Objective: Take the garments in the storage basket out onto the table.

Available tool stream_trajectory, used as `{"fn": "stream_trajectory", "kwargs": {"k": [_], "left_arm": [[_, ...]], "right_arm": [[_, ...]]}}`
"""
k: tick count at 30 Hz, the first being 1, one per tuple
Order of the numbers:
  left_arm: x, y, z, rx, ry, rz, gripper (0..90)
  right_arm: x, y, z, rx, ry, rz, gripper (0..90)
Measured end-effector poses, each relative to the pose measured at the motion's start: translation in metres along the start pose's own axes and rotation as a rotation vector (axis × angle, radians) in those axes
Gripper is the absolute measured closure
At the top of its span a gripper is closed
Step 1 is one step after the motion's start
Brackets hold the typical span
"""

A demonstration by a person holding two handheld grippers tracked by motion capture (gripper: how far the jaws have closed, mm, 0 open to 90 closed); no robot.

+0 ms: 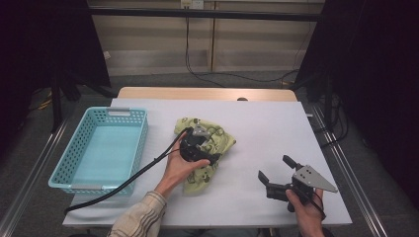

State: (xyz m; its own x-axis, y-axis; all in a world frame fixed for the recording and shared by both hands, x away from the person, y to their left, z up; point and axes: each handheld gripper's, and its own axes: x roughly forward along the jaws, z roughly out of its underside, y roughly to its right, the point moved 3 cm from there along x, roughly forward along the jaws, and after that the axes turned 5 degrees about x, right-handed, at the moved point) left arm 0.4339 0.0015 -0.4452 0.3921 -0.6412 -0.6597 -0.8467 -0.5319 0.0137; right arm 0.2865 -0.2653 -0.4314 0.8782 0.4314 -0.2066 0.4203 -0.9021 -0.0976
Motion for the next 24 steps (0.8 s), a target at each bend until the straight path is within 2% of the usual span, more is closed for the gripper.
{"fn": "stream_trajectory", "kwargs": {"k": [2, 3, 4, 5, 7, 10, 12, 14, 17, 20, 24], "left_arm": [[-0.004, 0.001, -0.001, -0.006, 0.032, -0.002, 6.0], [-0.008, 0.001, 0.000, -0.013, 0.038, 0.012, 6.1], [-0.010, 0.001, 0.000, -0.016, 0.065, 0.026, 6.0], [-0.013, 0.001, 0.000, -0.018, 0.067, 0.025, 6.0], [-0.020, 0.000, 0.002, 0.020, 0.087, 0.009, 5.2], [-0.030, 0.000, 0.004, 0.012, 0.094, 0.012, 5.2], [-0.035, 0.000, 0.005, 0.017, 0.123, 0.001, 5.2], [-0.041, 0.001, 0.006, 0.005, 0.140, -0.018, 5.4], [-0.050, -0.002, 0.009, -0.003, 0.150, -0.065, 7.2], [-0.059, -0.005, 0.013, -0.013, 0.161, -0.085, 7.3], [-0.071, -0.007, 0.022, -0.032, 0.185, -0.072, 7.3]], "right_arm": [[0.001, -0.001, 0.000, -0.001, -0.002, -0.003, 0.4], [0.003, -0.002, 0.000, -0.005, 0.001, -0.012, 0.4], [0.003, -0.003, 0.000, -0.005, -0.004, -0.011, 0.4], [0.004, -0.003, 0.000, -0.007, -0.006, -0.017, 0.4], [0.006, -0.004, 0.000, -0.003, -0.006, -0.017, 0.3], [0.008, -0.006, 0.000, -0.005, -0.011, -0.023, 0.3], [0.010, -0.007, 0.000, -0.007, -0.017, -0.025, 0.3], [0.012, -0.008, 0.000, -0.010, -0.019, -0.033, 0.3], [0.015, -0.012, 0.001, -0.018, -0.037, -0.031, 0.4], [0.018, -0.015, 0.002, -0.027, -0.051, -0.039, 0.2], [0.019, -0.016, 0.001, -0.011, -0.054, -0.052, 0.2]]}}
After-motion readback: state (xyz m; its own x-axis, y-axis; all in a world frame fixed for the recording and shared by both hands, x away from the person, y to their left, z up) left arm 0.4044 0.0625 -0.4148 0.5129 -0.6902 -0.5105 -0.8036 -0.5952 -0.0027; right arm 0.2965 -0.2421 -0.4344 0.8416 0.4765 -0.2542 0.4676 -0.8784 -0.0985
